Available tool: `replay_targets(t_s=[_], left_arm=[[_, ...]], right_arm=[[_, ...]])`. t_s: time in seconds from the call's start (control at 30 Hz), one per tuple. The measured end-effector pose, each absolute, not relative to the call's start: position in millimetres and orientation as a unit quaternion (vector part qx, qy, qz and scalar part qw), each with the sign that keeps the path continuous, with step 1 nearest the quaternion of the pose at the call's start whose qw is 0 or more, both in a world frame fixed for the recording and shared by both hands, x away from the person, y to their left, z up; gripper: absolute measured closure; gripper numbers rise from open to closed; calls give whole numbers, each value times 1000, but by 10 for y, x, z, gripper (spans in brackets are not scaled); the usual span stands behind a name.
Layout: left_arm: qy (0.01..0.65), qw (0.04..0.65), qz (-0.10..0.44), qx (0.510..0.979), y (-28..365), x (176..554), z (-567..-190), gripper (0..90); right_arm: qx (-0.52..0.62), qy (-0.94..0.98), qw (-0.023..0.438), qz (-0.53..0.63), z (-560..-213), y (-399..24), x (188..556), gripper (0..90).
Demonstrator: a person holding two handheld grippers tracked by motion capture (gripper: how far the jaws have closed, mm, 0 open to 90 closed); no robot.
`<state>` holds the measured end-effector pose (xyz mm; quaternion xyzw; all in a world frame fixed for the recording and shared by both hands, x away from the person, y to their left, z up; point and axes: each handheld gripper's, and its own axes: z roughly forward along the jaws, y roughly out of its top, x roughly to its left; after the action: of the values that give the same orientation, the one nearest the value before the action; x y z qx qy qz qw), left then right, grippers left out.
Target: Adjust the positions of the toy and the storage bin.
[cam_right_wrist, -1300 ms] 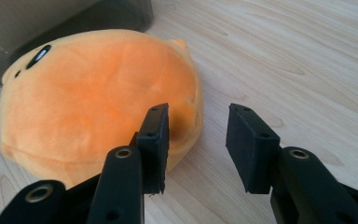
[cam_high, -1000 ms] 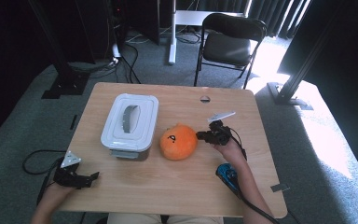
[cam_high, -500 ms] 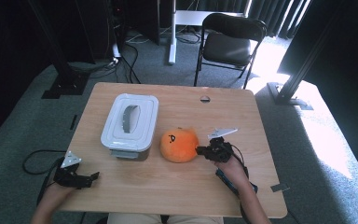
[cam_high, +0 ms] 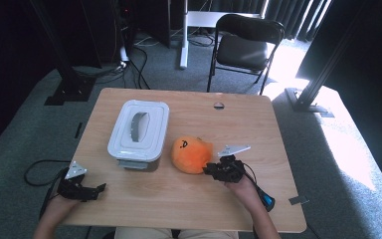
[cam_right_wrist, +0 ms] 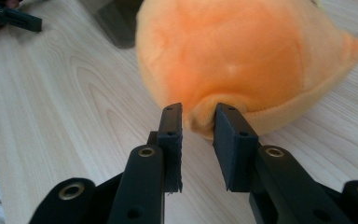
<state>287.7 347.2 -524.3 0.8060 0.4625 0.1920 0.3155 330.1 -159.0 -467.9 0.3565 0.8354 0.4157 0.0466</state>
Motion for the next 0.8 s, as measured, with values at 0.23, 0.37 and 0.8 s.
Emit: replay_targets(t_s=[0.23, 0.37, 0.8], left_arm=[[463, 316, 192, 806, 3471, 2877, -5243, 4], [463, 315, 192, 806, 3472, 2877, -5243, 4], [463, 316, 192, 806, 3473, 2877, -5243, 4]], right_arm=[[334, 844, 25, 420, -4701, -1402, 3229, 703], [321, 849, 15, 419, -4729, -1272, 3198, 673], [347, 814, 40, 464, -4455, -1343, 3252, 399]])
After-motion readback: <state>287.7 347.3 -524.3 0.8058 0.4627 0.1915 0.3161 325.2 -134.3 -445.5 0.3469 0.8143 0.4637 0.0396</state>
